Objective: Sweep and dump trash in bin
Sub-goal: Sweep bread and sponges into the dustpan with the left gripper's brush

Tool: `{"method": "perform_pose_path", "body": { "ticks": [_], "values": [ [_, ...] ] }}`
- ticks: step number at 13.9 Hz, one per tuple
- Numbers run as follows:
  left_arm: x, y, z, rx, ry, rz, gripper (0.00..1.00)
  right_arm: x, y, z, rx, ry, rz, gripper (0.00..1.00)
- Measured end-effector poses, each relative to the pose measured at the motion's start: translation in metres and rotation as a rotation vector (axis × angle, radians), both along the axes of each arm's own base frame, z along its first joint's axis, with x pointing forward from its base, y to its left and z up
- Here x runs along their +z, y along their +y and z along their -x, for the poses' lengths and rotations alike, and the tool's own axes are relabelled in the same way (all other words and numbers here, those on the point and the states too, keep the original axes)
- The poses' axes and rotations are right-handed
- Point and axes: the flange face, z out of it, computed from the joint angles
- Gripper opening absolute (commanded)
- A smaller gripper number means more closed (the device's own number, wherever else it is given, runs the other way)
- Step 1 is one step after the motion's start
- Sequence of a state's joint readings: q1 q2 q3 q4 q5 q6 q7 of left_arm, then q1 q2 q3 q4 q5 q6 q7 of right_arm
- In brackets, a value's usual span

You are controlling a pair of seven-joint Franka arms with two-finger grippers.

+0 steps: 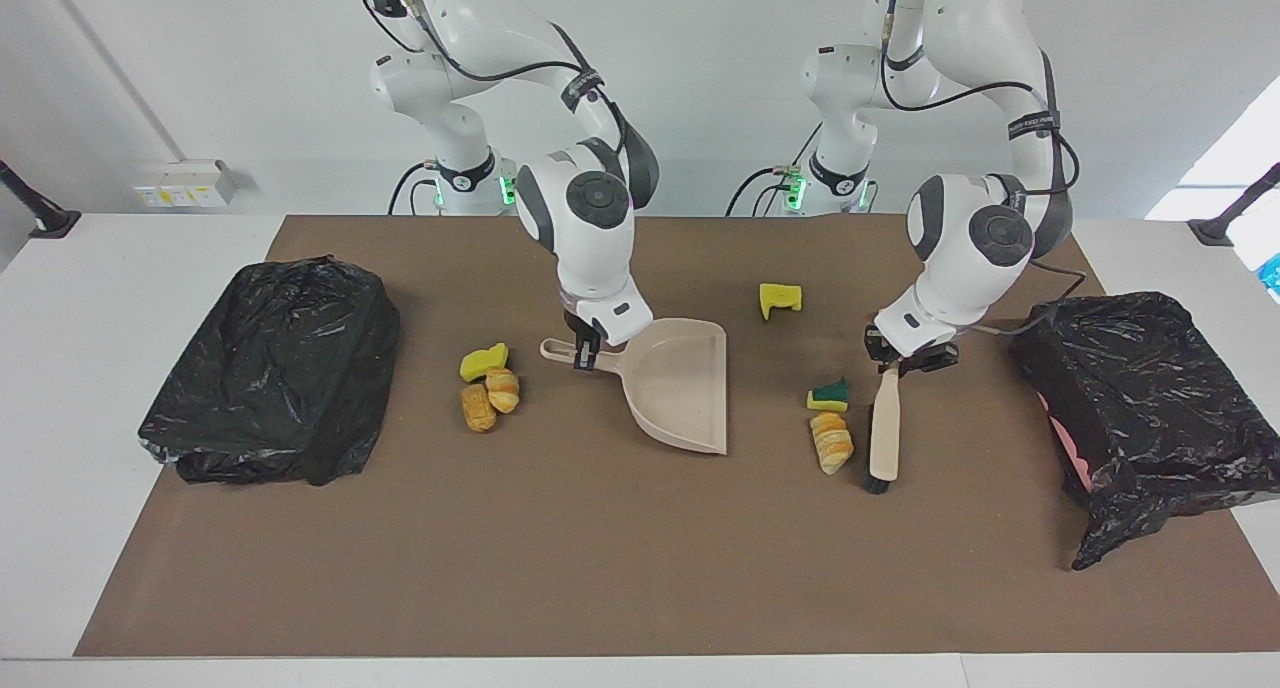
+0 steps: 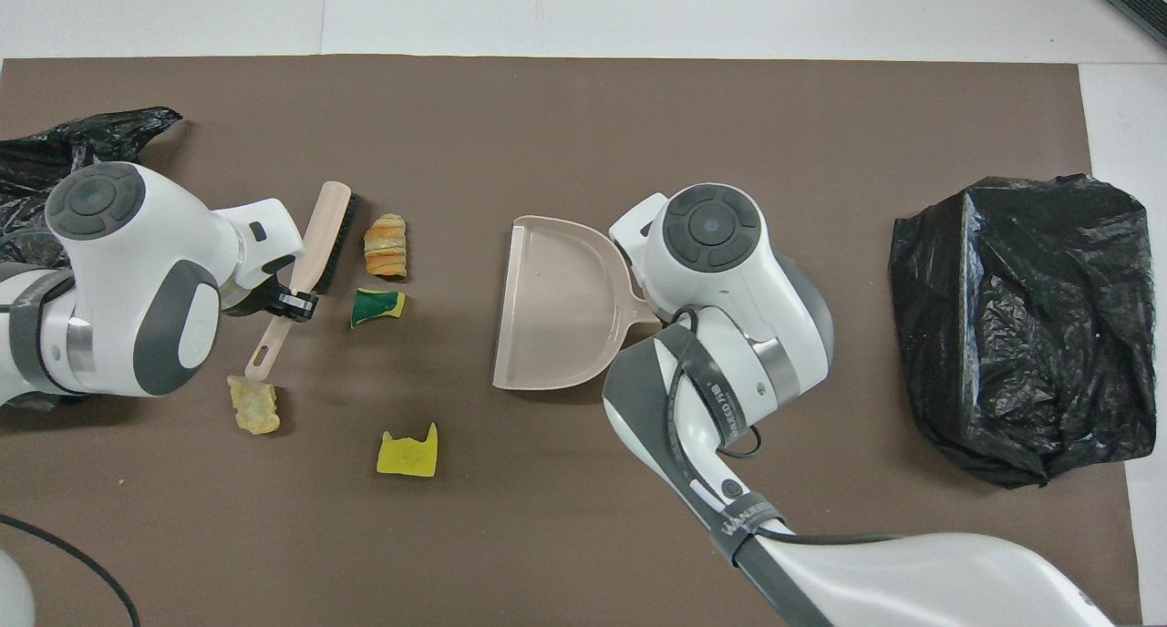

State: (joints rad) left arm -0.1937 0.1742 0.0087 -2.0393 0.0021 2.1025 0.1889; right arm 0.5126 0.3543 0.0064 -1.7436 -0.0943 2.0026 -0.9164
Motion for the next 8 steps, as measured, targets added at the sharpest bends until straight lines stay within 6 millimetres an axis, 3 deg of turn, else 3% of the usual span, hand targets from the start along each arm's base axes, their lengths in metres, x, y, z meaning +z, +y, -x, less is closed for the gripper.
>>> {"method": "perform_pose_path", "body": {
  "ticks": [5,8],
  "values": [
    [0.001,-0.049,0.038,-0.06,0.02,-0.008,0.0,-0.005,0.01,0.008,-0.026,0.011,0.021,0.0],
    [0.004,-0.097,0.064,-0.095,0.052,0.002,0.0,-0.006,0.011,0.009,-0.033,0.012,0.023,0.0]
  ]
}}
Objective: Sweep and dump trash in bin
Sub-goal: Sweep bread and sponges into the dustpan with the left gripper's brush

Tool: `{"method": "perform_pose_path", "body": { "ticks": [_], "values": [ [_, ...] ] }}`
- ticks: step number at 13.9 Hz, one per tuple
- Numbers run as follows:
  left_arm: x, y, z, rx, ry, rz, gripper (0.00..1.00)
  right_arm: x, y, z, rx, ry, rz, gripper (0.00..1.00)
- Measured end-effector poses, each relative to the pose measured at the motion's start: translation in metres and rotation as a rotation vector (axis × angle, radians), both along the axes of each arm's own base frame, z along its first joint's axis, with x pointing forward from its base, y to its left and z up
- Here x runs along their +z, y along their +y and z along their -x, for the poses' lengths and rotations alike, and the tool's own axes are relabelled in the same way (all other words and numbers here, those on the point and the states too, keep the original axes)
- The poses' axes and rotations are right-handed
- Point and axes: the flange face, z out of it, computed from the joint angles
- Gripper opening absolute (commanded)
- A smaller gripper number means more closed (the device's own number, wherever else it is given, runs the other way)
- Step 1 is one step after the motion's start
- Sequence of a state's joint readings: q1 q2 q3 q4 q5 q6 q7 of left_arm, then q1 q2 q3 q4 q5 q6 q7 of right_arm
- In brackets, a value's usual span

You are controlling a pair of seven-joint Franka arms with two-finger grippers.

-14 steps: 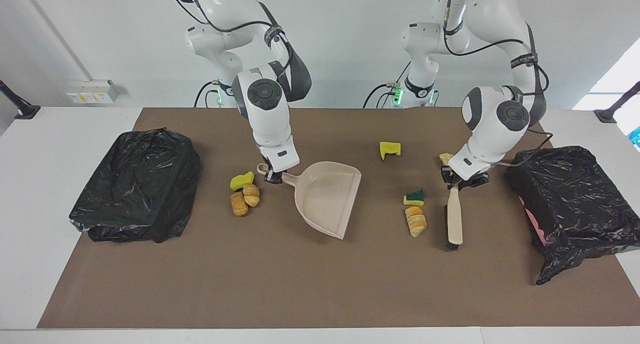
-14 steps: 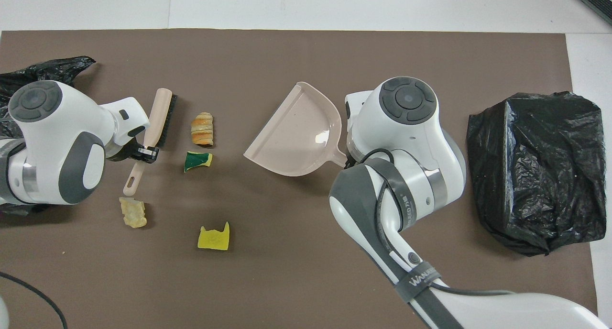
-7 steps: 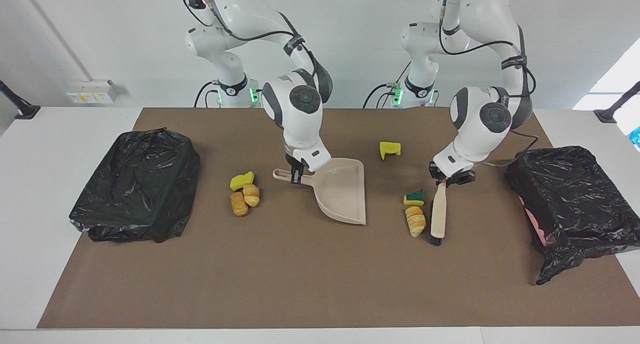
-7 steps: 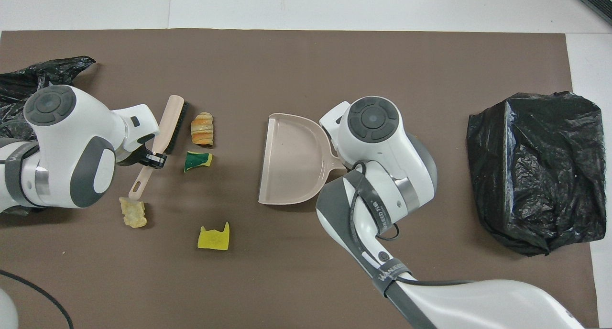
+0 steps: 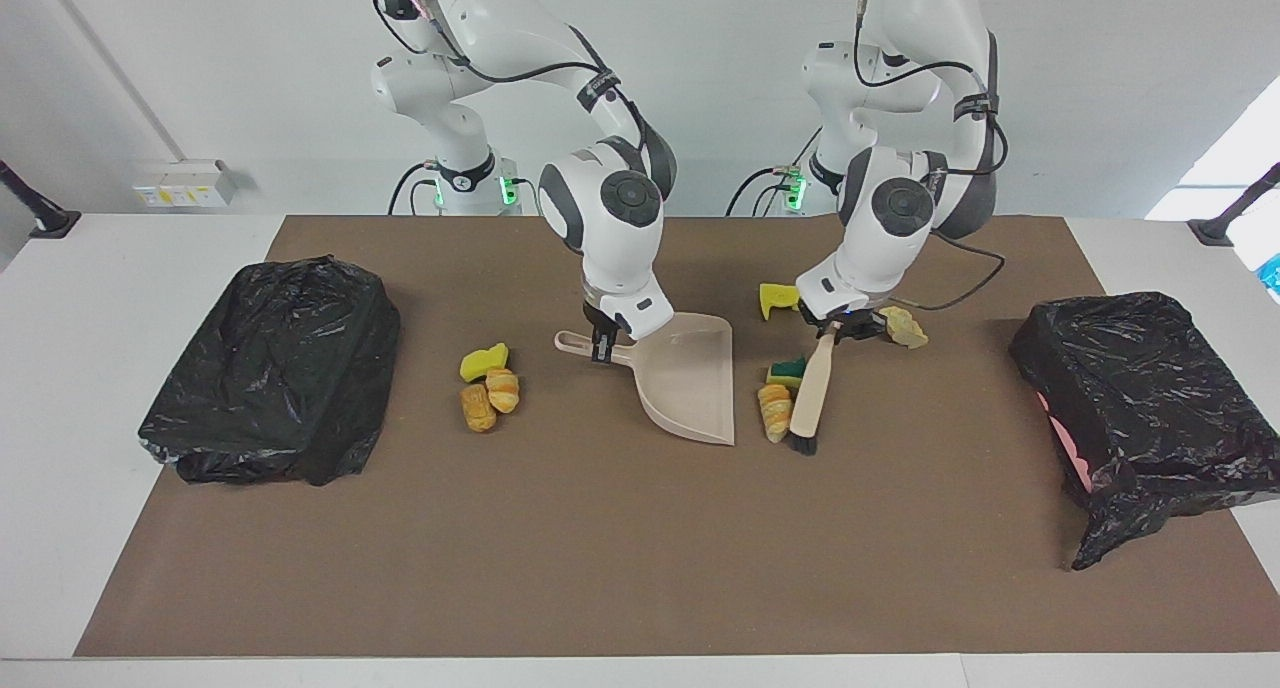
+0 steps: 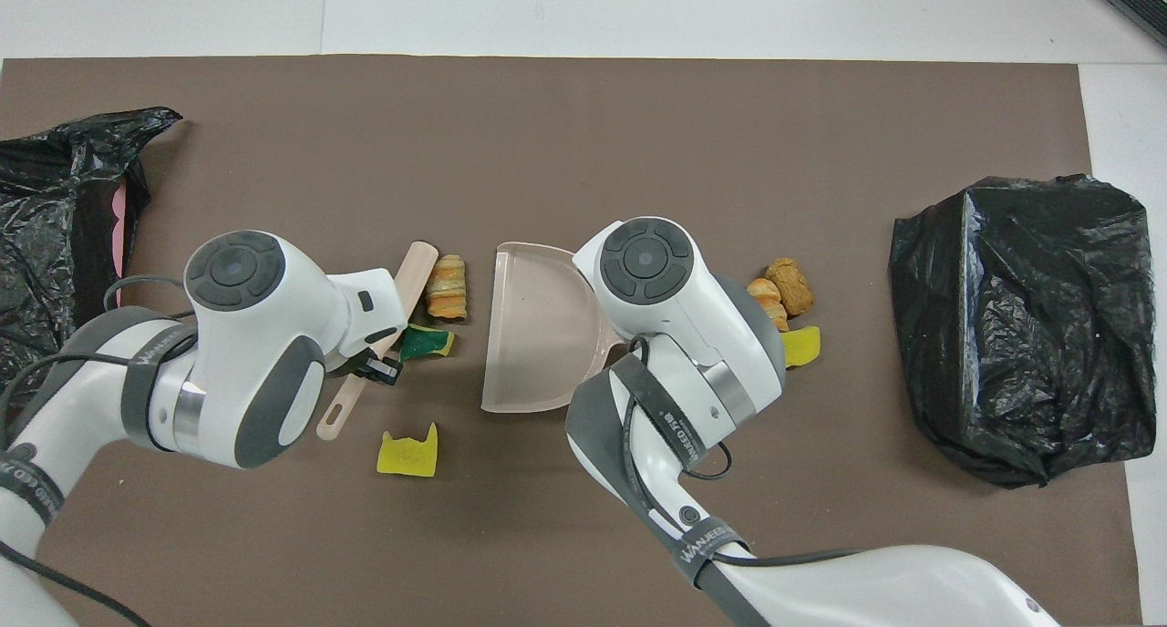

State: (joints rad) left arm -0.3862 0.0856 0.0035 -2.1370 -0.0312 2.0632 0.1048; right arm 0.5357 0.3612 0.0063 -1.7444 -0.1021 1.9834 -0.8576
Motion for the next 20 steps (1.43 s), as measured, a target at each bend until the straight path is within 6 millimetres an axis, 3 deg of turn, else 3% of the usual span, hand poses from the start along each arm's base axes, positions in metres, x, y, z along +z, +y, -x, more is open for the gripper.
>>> {"method": "perform_pose_path", "body": {
  "ticks": [5,8,10,13,17,20],
  "values": [
    [0.007,-0.095,0.052,0.039,0.033,0.054,0.0,-0.001,-0.001,0.0,-0.005,0.002,0.002,0.0],
    [0.016,-0.116,0.064,0.158,0.044,0.075,0.0,-0.001,-0.001,0.0,-0.009,0.002,0.002,0.0],
    [0.025,-0.112,0.055,0.288,0.031,0.07,0.0,-0.001,-0.001,0.0,-0.009,0.002,0.002,0.0],
    [0.031,-0.09,0.038,0.595,0.022,0.027,0.0,-0.001,-0.002,0.0,-0.011,0.002,0.003,0.0],
    [0.028,-0.033,0.012,0.843,-0.046,-0.121,0.0,-0.004,-0.004,0.0,-0.014,0.005,0.004,0.0],
    [0.025,0.008,0.004,0.996,-0.094,-0.28,0.0,-0.004,-0.004,0.0,-0.015,0.005,0.004,0.0]
  ]
}}
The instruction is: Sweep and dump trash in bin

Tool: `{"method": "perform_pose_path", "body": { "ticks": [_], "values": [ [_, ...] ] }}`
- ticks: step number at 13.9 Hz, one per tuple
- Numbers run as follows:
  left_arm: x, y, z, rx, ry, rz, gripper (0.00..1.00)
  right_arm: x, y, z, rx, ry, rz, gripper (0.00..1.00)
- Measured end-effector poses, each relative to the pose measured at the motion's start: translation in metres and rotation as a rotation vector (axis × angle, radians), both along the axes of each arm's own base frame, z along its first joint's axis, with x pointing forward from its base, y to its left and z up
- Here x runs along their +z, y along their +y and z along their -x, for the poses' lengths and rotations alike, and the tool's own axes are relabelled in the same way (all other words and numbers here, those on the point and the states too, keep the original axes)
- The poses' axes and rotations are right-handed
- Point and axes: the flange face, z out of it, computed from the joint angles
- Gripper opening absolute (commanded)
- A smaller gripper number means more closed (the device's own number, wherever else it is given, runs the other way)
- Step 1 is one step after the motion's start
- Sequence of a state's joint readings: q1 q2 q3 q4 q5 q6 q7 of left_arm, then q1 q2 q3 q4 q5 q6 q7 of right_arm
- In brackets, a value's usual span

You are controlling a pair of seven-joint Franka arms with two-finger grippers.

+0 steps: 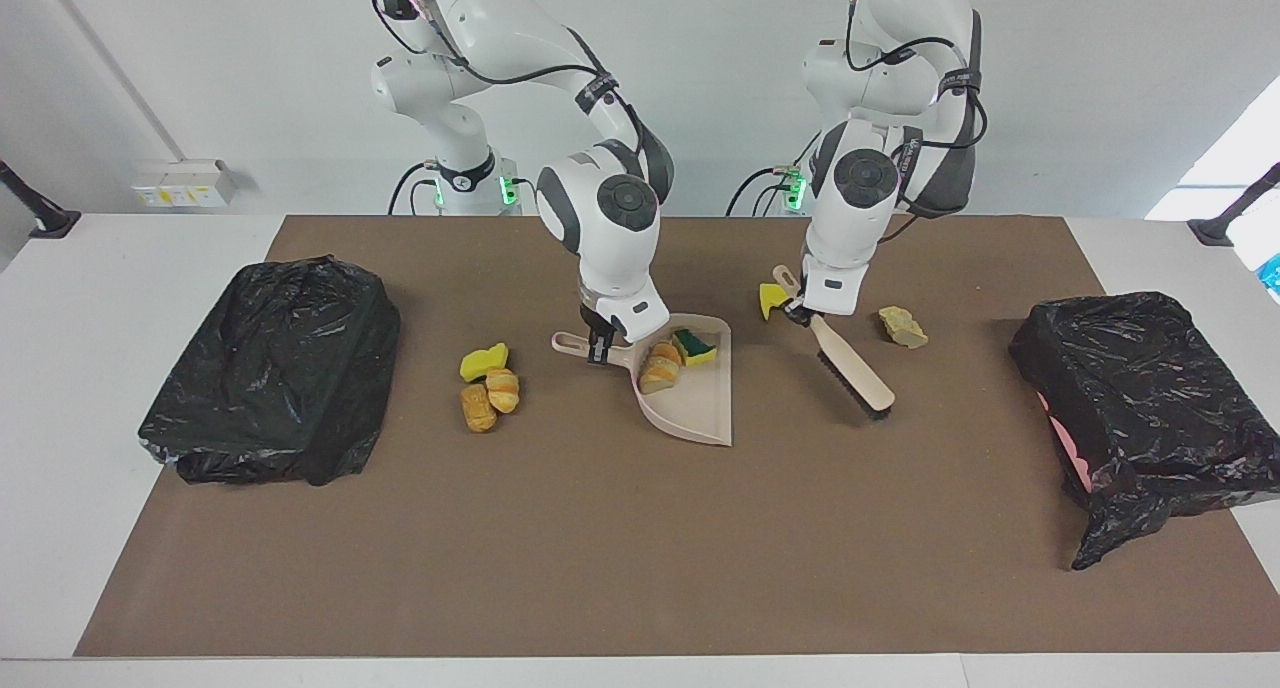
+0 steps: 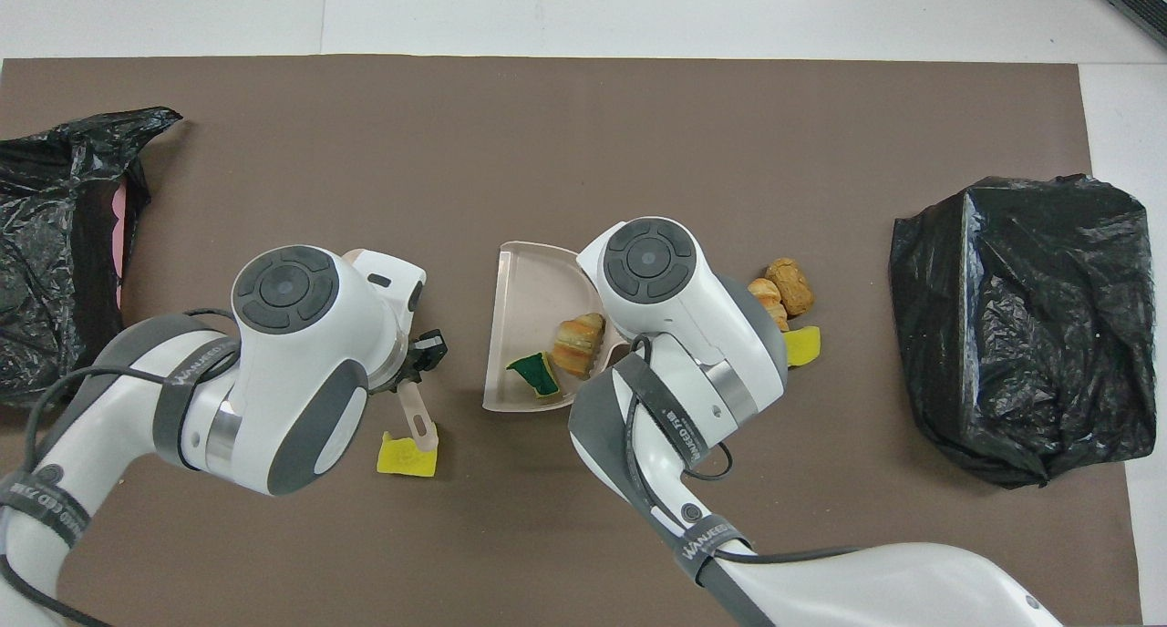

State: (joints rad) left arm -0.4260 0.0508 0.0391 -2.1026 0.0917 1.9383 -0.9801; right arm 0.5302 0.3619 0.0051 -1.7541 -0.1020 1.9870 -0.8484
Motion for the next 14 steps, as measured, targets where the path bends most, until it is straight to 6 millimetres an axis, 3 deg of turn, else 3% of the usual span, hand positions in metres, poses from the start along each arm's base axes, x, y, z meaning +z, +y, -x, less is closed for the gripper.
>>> {"method": "perform_pose_path", "body": {
  "ticks": [4,7,11,14],
  "values": [
    [0.004,0.053,0.01,0.143,0.106,-0.184,0.0,0.0,0.0,0.0,0.0,0.0,0.0,0.0],
    [0.007,0.078,0.024,0.176,0.178,-0.238,0.0,0.0,0.0,0.0,0.0,0.0,0.0,0.0],
    [-0.02,0.089,0.07,0.072,0.224,-0.21,0.0,0.0,0.0,0.0,0.0,0.0,0.0,0.0],
    [-0.028,0.082,0.081,-0.013,0.197,-0.097,0.0,0.0,0.0,0.0,0.0,0.0,0.0,0.0]
  ]
}}
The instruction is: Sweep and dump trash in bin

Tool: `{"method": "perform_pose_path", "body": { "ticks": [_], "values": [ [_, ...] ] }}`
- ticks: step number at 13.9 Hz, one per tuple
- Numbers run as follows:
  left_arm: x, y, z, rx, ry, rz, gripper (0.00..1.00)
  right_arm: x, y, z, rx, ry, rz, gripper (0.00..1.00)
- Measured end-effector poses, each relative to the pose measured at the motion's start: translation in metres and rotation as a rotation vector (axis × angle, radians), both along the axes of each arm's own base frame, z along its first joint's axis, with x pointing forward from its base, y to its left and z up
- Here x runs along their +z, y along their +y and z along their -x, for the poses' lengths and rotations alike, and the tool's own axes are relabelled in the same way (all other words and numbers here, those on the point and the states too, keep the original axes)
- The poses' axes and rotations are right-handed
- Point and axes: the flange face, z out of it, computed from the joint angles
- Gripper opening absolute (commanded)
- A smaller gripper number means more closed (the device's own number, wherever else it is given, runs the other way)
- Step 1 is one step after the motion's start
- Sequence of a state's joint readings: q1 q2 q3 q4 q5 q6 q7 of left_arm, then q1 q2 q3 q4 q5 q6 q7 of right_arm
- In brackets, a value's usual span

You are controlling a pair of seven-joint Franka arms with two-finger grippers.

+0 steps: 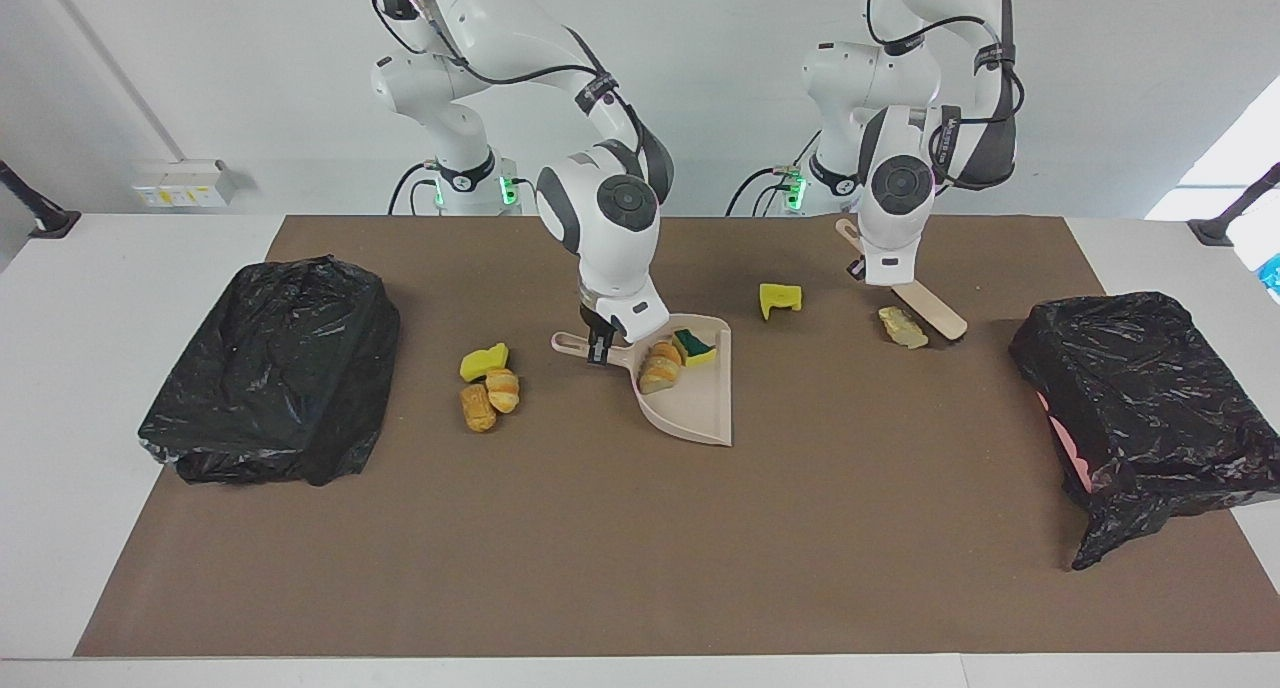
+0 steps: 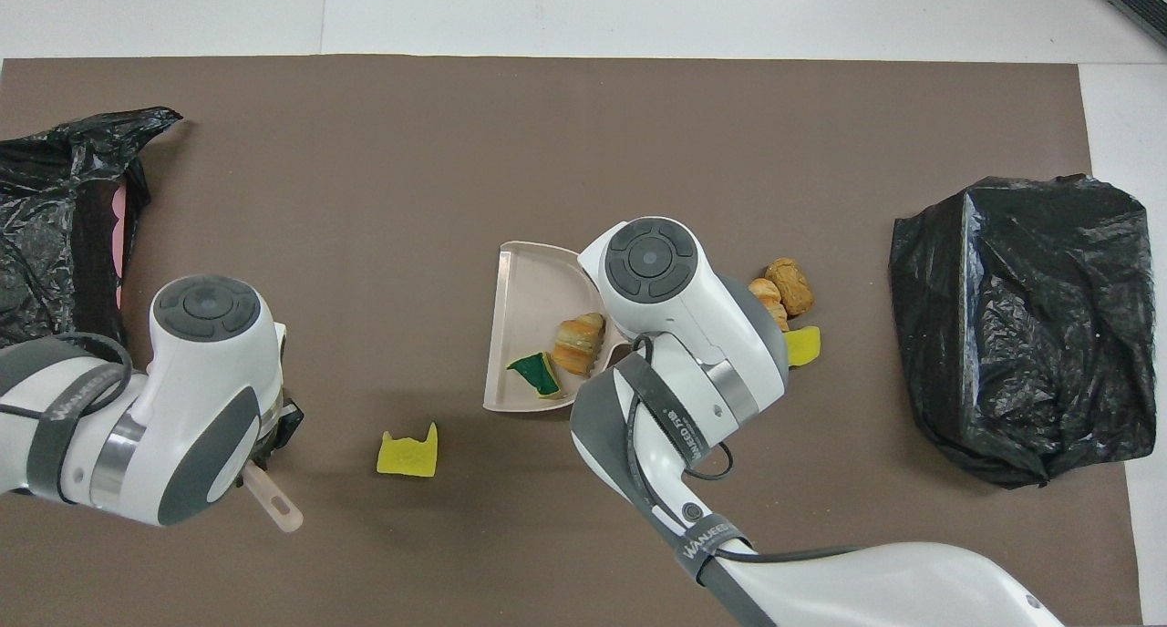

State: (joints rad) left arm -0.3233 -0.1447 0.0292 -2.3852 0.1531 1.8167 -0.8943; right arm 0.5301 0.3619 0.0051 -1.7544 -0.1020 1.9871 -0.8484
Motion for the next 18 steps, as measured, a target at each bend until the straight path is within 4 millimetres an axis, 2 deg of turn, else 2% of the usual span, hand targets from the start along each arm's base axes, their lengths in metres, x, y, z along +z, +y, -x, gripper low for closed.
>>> {"method": "perform_pose_path", "body": {
  "ticks": [3,6,9,14,16,18],
  "values": [
    [0.001,-0.022,-0.007,-0.047,-0.056,0.146,0.0,0.0,0.0,0.0,0.0,0.0,0.0,0.0],
    [0.006,-0.056,-0.006,-0.152,-0.087,0.288,0.0,0.0,0.0,0.0,0.0,0.0,0.0,0.0],
    [0.011,-0.101,0.004,-0.265,-0.09,0.409,0.0,0.0,0.0,0.0,-0.001,0.0,0.0,0.0],
    [0.01,-0.199,0.031,-0.426,-0.126,0.506,0.0,0.0,0.0,0.0,-0.001,0.0,0.0,0.0],
    [0.017,-0.224,0.036,-0.47,-0.131,0.522,0.0,0.0,0.0,0.0,-0.001,0.0,0.0,0.0],
    [0.024,-0.236,0.033,-0.476,-0.143,0.533,0.0,0.0,0.0,0.0,-0.002,0.0,0.0,0.0]
  ]
}}
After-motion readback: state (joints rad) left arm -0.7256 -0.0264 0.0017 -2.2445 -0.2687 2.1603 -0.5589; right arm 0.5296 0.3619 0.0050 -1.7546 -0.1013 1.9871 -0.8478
